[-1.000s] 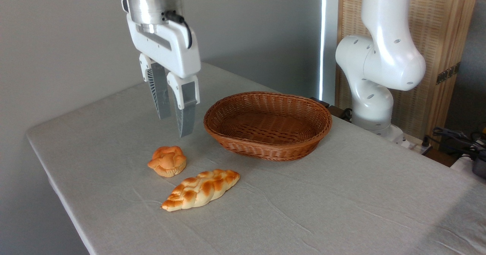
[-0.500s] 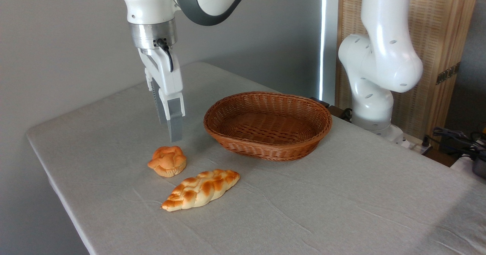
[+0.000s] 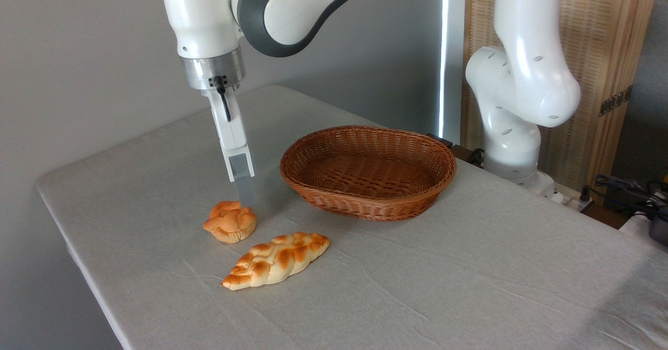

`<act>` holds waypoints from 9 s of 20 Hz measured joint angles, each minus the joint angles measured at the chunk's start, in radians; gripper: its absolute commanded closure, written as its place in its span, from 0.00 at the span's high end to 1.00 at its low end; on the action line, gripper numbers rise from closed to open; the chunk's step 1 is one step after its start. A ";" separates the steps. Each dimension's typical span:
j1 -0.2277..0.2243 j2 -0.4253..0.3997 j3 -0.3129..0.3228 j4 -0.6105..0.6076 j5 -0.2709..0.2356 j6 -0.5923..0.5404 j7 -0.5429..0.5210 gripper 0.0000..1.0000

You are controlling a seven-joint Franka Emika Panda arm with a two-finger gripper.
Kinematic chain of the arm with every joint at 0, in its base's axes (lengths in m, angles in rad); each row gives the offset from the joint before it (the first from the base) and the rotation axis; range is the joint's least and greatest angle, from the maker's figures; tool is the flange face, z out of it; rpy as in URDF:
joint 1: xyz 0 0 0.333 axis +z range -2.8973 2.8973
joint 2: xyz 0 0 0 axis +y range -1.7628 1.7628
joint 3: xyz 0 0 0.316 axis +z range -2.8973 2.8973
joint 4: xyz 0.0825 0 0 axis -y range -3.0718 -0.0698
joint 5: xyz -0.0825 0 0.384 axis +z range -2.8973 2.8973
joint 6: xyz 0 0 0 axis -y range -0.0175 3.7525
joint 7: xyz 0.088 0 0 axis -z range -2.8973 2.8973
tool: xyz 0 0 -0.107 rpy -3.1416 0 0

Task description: Put bread into the basket

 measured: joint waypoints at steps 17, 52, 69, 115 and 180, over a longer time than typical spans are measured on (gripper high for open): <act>-0.013 0.070 -0.016 -0.001 0.001 0.064 0.002 1.00; -0.015 0.133 -0.055 -0.001 0.034 0.108 0.005 0.30; -0.014 0.128 -0.054 0.008 0.035 0.108 0.005 0.20; -0.159 -0.349 -0.002 -0.433 -0.028 -0.133 0.087 1.00; 0.197 -0.070 0.060 0.305 -0.026 -0.405 -0.080 1.00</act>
